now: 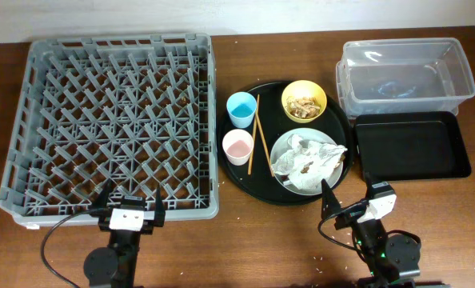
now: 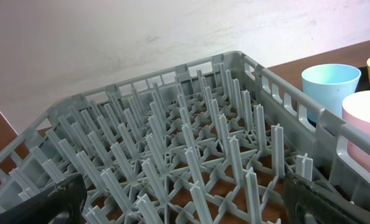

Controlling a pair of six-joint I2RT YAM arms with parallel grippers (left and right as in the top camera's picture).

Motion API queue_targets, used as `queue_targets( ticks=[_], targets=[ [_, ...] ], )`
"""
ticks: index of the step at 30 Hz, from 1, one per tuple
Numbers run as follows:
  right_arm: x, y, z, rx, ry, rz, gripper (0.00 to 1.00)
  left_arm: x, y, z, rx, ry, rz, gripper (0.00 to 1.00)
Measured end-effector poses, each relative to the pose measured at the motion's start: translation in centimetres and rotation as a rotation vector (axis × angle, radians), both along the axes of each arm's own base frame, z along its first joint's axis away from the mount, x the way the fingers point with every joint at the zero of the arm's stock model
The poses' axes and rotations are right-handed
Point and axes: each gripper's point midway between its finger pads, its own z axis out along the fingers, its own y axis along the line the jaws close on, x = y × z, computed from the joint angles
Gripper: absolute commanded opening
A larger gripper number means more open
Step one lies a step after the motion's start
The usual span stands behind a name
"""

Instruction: Sort waste into correct bins and load items into the dishwasher rack

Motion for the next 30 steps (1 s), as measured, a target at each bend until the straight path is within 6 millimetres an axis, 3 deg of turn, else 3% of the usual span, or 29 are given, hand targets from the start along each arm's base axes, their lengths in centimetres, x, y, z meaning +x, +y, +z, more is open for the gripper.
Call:
queue_targets(
  ticks=[27,30],
  targets=[
    [0.00,0.00,0.00,0.000,0.000,0.000,0.98,0.00,0.00,0.00,0.000,0.000,0.000,0.99],
    [0.00,0.19,0.82,0.003,-0.035,0.011,0.98,0.00,-0.01,0.00,0.000,0.000,0.000,0.99]
  ],
)
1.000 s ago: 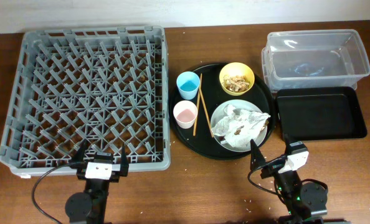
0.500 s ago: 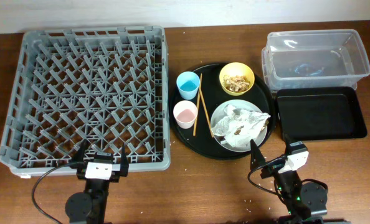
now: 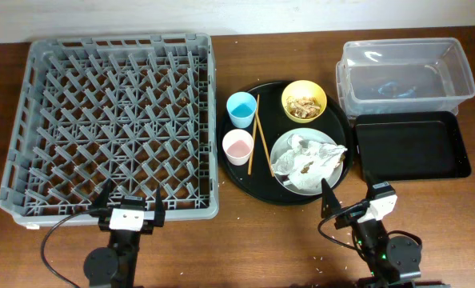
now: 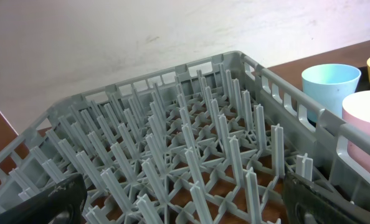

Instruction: Sort waste into correct bins and load items into the dishwasher rack

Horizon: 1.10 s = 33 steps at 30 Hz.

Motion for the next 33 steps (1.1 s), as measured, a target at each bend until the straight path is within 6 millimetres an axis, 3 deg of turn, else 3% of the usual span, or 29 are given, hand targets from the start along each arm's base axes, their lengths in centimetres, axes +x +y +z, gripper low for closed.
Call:
queue_targets(
  ticks=[4,6,8,10,12,13,14,15,17,19,21,23,26,28,31,32,33],
  targets=[
    [-0.5,1.2,1.2,-0.001,-0.025,0.071,0.98,0.0,0.0,0.0,0.000,0.000,0.000,0.99],
    [-1.3,1.4,6.4,0.003,-0.103,0.091,0.98,0.0,0.0,0.0,0.000,0.000,0.000,0.99],
    [-1.3,2.0,10.3,-0.010,-0.048,0.124,0.98,0.0,0.1,0.0,0.000,0.002,0.003,0.99],
    [-1.0,2.2,12.9,-0.014,0.051,0.138,0.99,0.0,0.1,0.0,0.000,0.000,0.003,0.99],
    [0.8,2.5,14.8,-0.018,0.238,0.147,0.98,0.0,0.1,0.0,0.000,-0.002,0.003,0.99],
    [0.7,2.5,13.4,-0.020,0.384,0.149,0.98,0.0,0.1,0.0,0.000,0.001,0.003,0.99],
    [2.3,3.0,13.2,-0.018,0.528,0.167,0.98,0.0,0.0,0.1,0.000,-0.003,0.003,0.99],
    [4.6,4.0,11.9,0.000,0.636,0.213,0.98,0.0,0.1,0.0,0.000,0.000,0.003,0.99],
    [6.1,6.7,9.4,0.071,0.776,0.359,0.94,0.0,0.1,0.0,0.000,0.000,0.003,0.99],
    [8.3,8.6,2.5,0.170,1.034,0.442,0.90,0.0,0.1,0.0,0.000,-0.002,0.003,0.99],
    [8.3,7.2,-1.5,0.280,1.256,0.233,0.89,0.0,0.1,0.0,0.000,-0.002,0.003,0.99],
    [7.8,3.8,-4.8,0.349,1.396,-0.195,0.94,0.0,0.1,0.0,0.000,-0.002,0.003,0.99],
    [7.4,2.6,-5.9,0.367,1.373,-0.496,0.97,0.0,0.1,0.0,0.000,-0.002,0.003,0.99],
    [8.2,2.4,-7.3,0.362,1.354,-0.580,0.98,0.0,0.1,0.0,0.000,-0.002,0.003,0.99],
    [8.3,2.1,-11.8,0.348,1.442,-0.686,0.97,0.0,0.1,0.0,0.000,-0.002,0.003,0.99],
    [8.5,2.2,-13.1,0.346,1.464,-0.696,0.93,0.0,0.1,0.0,0.000,-0.002,0.003,0.99],
    [8.8,3.1,-15.5,0.349,1.512,-0.668,0.82,0.0,0.1,0.0,0.000,-0.002,0.003,0.99]
  ],
)
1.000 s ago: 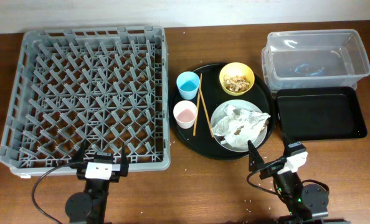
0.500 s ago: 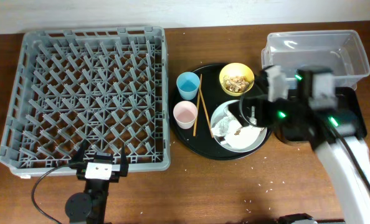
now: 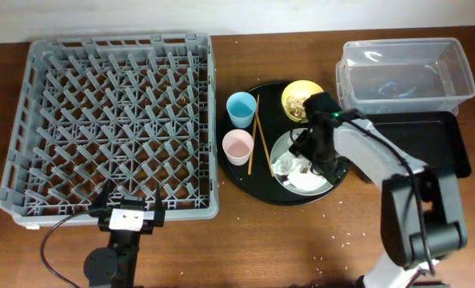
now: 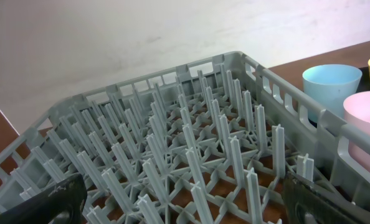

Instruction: Sort waste into correct bins and load items into the dishwasher rack

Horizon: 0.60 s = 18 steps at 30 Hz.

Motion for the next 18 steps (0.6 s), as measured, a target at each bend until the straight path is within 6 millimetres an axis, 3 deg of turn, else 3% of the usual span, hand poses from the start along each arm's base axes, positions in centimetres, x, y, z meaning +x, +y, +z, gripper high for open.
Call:
queue_targets(
  ticks=[1,2,3,6,9,11,14,16,18],
  targets=[
    [0.0,0.3,-0.7,0.017,0.012,0.014,0.66,0.0,0.0,0.0,0.000,0.000,0.000,0.99],
    [-0.1,0.3,-0.9,0.030,0.022,0.023,0.33,0.0,0.0,0.0,0.000,0.000,0.000,0.99],
    [0.0,0.3,-0.9,0.040,0.023,0.024,0.08,0.0,0.0,0.0,0.000,0.000,0.000,0.99],
    [0.0,0.7,-0.8,0.074,0.023,0.050,0.04,0.0,0.0,0.0,0.000,0.000,0.000,0.99],
    [0.4,1.9,0.5,0.126,0.015,0.226,0.04,0.0,0.0,0.0,0.000,0.000,0.000,0.99],
    [2.1,1.6,5.3,0.090,-0.040,0.320,0.04,0.0,0.0,0.0,0.000,0.000,0.000,0.99],
    [5.5,-0.3,16.5,-0.040,-0.291,0.343,0.04,0.0,0.0,0.0,0.000,0.000,0.000,0.99],
    [7.8,-4.8,21.6,-0.185,-0.454,0.244,0.04,0.0,0.0,0.0,0.000,0.000,0.000,0.99],
    [10.6,-10.7,23.1,-0.336,-0.545,0.099,0.04,0.0,0.0,0.0,0.000,-0.001,0.000,0.99]
  ],
)
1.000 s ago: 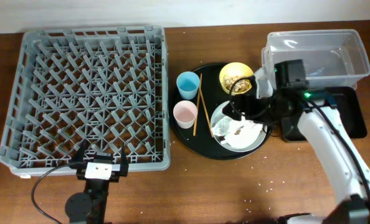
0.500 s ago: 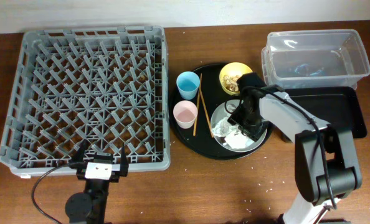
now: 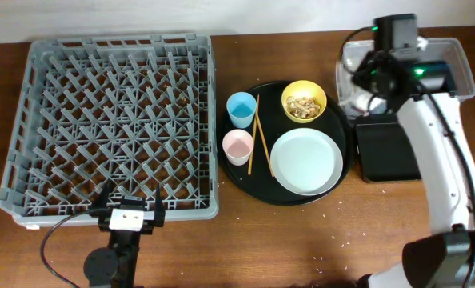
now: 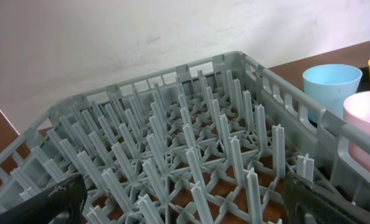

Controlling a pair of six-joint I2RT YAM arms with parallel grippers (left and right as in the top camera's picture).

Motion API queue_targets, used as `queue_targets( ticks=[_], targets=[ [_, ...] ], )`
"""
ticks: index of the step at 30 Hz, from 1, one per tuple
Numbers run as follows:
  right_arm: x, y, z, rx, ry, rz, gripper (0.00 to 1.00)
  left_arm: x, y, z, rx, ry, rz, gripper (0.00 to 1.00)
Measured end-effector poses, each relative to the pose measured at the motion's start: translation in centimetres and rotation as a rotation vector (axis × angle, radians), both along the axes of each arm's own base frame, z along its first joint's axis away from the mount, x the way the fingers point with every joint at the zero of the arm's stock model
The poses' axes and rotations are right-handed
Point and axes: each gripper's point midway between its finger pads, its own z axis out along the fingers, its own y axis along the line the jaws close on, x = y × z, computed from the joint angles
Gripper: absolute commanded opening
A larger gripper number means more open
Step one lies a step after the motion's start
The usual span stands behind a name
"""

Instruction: Sort waste into correct bins and load items into the dishwasher rack

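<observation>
The grey dishwasher rack (image 3: pixel 117 120) fills the left of the table with nothing loaded in it. A round black tray (image 3: pixel 245 180) holds a blue cup (image 3: pixel 241 108), a pink cup (image 3: pixel 237 146), chopsticks (image 3: pixel 260 136), a yellow bowl (image 3: pixel 304 102) with food scraps and a bare white plate (image 3: pixel 305 162). My right gripper (image 3: pixel 371 94) reaches to the left end of the clear bin (image 3: pixel 441 76), shut on a crumpled white napkin (image 3: pixel 373 103). My left gripper (image 3: pixel 127 210) rests open at the rack's front edge. In the left wrist view its dark fingers (image 4: pixel 48 199) frame the rack (image 4: pixel 191 155).
A black rectangular tray (image 3: pixel 389 152) lies in front of the clear bin, partly under my right arm. Small crumbs dot the brown table near the front. The blue cup (image 4: pixel 331 81) and pink cup (image 4: pixel 365 118) show just past the rack's right wall.
My right gripper was down on the soiled napkin on the white plate. Now it is at the clear bin with the napkin, and the plate is bare. The left arm has not moved.
Both arms were parked at the table's front edge for two moments, with the crumpled napkin lying on the plate. Then my right gripper was on the napkin at the plate. Now the napkin is off the plate and at the clear bin.
</observation>
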Motion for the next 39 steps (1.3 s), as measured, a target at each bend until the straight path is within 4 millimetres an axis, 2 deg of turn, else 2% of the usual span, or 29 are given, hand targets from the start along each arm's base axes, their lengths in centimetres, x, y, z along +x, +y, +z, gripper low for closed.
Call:
queue_targets(
  ticks=[1,2,3,4,5,7,9,10,11,12,13,16,19,20,21,22,23,24,26,27,28,29,32,39],
  targets=[
    [1.4,-2.6,0.3,-0.033,-0.054,-0.068,0.04,0.0,0.0,0.0,0.000,0.000,0.000,0.99],
    [3.6,-4.8,-0.1,-0.059,-0.108,-0.124,0.04,0.0,0.0,0.0,0.000,0.002,0.000,0.99],
    [4.7,-7.0,-0.8,-0.071,-0.130,-0.174,0.04,0.0,0.0,0.0,0.000,0.002,0.000,0.99],
    [6.4,-8.2,-1.2,-0.079,-0.175,-0.198,0.04,0.0,0.0,-0.1,0.000,0.002,0.000,0.99],
    [7.9,-9.4,-3.4,-0.089,-0.170,-0.213,0.04,0.0,0.0,0.0,0.000,0.002,0.000,0.99],
    [9.3,-10.3,-7.0,-0.101,-0.129,-0.211,0.04,0.0,0.0,0.0,0.000,0.001,0.000,0.99],
    [10.1,-10.4,-7.3,-0.105,-0.150,-0.208,0.07,0.0,0.0,0.0,0.000,0.001,0.000,0.99],
    [10.8,-10.5,-6.6,-0.108,-0.192,-0.209,0.15,0.0,0.0,0.0,0.000,0.001,0.000,0.99],
    [11.1,-10.6,-6.2,-0.108,-0.211,-0.210,0.33,0.0,0.0,0.0,0.000,0.001,0.000,0.99],
    [11.4,-10.6,-5.8,-0.111,-0.235,-0.210,0.73,0.0,0.0,0.0,0.000,0.001,0.000,0.99],
    [11.6,-10.7,-5.7,-0.114,-0.243,-0.208,0.99,0.0,0.0,0.0,0.000,0.001,0.000,0.99],
    [11.7,-10.7,-7.2,-0.118,-0.207,-0.204,0.99,0.0,0.0,0.0,0.000,0.001,0.000,0.99],
    [11.2,-10.5,-7.7,-0.172,-0.143,-0.126,1.00,0.0,0.0,0.0,0.000,0.001,0.000,0.99],
    [10.4,-8.3,-5.7,-0.144,-0.120,0.018,0.90,0.0,0.0,0.0,0.000,0.001,0.000,0.99],
    [9.9,-5.7,-3.1,-0.100,-0.157,0.131,0.90,0.0,0.0,0.0,0.000,0.002,0.000,0.99],
    [9.3,-1.5,-1.5,-0.047,-0.169,0.265,0.90,0.0,0.0,0.0,0.000,0.002,0.000,0.99],
    [8.9,4.0,-0.5,-0.024,-0.175,0.410,0.89,0.0,0.0,0.0,0.000,0.002,0.000,0.99],
    [8.3,8.3,-0.6,-0.020,-0.164,0.511,0.87,0.0,0.0,0.0,0.000,0.002,0.000,0.99],
    [6.6,15.3,-2.3,-0.055,-0.099,0.678,0.82,0.0,0.0,0.0,0.000,0.002,0.000,0.99],
    [6.2,16.7,-3.1,-0.076,-0.074,0.712,0.77,0.0,0.0,0.0,0.000,0.002,0.000,0.99],
    [5.7,17.9,-4.9,-0.105,-0.022,0.751,0.72,0.0,0.0,0.0,0.000,0.002,0.000,0.99],
    [5.8,17.8,-7.2,-0.130,0.038,0.761,0.66,0.0,0.0,0.0,0.000,0.002,0.000,0.99],
    [5.9,17.4,-11.4,-0.151,0.140,0.768,0.49,0.0,0.0,0.0,0.000,0.002,0.000,0.99],
    [6.0,17.4,-19.0,-0.150,0.282,0.782,0.40,0.0,0.0,0.0,0.000,0.002,0.000,0.99]
  ],
)
